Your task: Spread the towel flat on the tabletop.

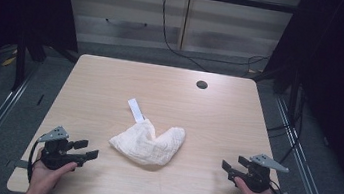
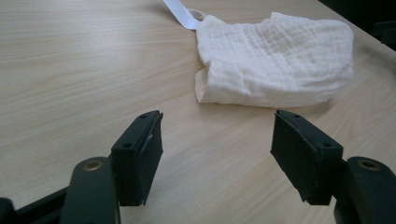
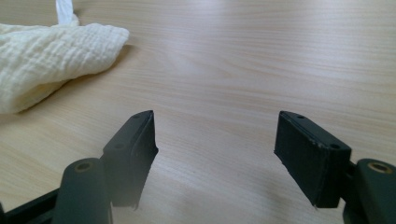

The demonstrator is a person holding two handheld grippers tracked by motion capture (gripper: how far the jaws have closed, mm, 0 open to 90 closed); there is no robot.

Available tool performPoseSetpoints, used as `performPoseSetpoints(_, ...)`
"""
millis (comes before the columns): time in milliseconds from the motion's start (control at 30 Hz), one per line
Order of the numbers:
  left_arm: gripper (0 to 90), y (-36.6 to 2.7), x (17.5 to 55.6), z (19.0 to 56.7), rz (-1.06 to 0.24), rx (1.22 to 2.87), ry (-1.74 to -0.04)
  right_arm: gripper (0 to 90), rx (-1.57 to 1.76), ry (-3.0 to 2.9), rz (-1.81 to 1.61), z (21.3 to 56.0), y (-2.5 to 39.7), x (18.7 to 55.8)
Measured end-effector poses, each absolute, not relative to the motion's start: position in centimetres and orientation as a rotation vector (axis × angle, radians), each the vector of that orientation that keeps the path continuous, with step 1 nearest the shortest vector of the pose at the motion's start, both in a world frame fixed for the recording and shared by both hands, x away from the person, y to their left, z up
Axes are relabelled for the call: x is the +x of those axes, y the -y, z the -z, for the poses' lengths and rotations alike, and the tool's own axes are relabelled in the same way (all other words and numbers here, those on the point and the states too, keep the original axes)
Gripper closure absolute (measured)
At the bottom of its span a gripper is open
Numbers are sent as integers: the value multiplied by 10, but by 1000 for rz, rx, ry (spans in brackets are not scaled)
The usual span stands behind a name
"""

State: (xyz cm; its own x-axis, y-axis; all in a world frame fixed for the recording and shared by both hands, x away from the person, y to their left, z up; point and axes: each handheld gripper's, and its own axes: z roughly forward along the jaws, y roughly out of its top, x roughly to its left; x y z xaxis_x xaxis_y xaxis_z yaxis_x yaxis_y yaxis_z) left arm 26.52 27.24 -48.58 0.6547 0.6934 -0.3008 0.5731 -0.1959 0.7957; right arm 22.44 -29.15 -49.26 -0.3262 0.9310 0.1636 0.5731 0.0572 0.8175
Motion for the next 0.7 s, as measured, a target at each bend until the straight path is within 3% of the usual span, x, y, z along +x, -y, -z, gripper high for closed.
performPoseSetpoints(167, 332, -270, 265, 486, -158, 1894, -990, 267, 1470, -1967, -1194, 492, 284, 224)
performPoseSetpoints(400, 332, -269, 267, 486, -163, 1895, -998, 448, 1399, -2048, -1284, 488, 274, 218)
performPoseSetpoints(600, 332, -269, 266, 487, -167, 1898, -1001, 467, 1302, -2108, -1413, 472, 255, 224)
performPoseSetpoints(700, 332, -271, 266, 487, -171, 1892, -1014, 430, 1288, -2171, -1372, 469, 239, 229)
